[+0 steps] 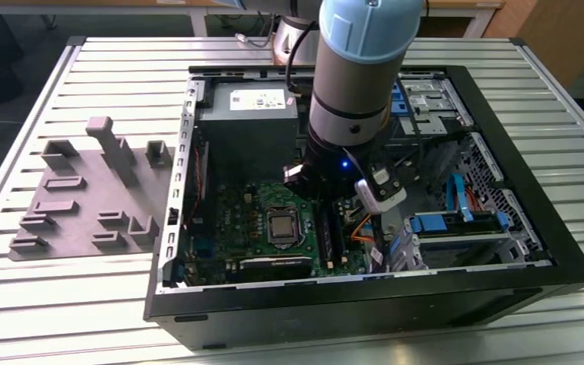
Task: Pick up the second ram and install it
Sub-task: 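Insert the second ram into the second slot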
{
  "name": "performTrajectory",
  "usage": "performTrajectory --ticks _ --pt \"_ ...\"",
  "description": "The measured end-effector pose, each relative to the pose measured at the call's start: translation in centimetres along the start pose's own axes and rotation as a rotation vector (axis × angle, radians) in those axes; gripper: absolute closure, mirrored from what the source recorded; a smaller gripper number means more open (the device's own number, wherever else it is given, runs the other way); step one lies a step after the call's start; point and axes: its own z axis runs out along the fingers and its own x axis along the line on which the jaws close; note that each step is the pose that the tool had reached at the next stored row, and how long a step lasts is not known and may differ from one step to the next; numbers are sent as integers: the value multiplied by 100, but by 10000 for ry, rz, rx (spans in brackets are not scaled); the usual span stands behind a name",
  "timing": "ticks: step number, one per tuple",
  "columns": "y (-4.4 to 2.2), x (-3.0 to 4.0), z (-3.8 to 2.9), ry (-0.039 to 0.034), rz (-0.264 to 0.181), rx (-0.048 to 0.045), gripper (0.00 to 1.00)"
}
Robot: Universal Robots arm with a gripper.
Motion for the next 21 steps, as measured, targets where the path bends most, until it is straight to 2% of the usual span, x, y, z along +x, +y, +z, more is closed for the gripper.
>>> performTrajectory --ticks 13,14,17,21 --pt "-1 0 26 1 0 0 85" --pt "-1 0 27 1 0 0 78" --pt "-1 0 28 1 0 0 78" --pt "0 0 -16 0 0 -11 78"
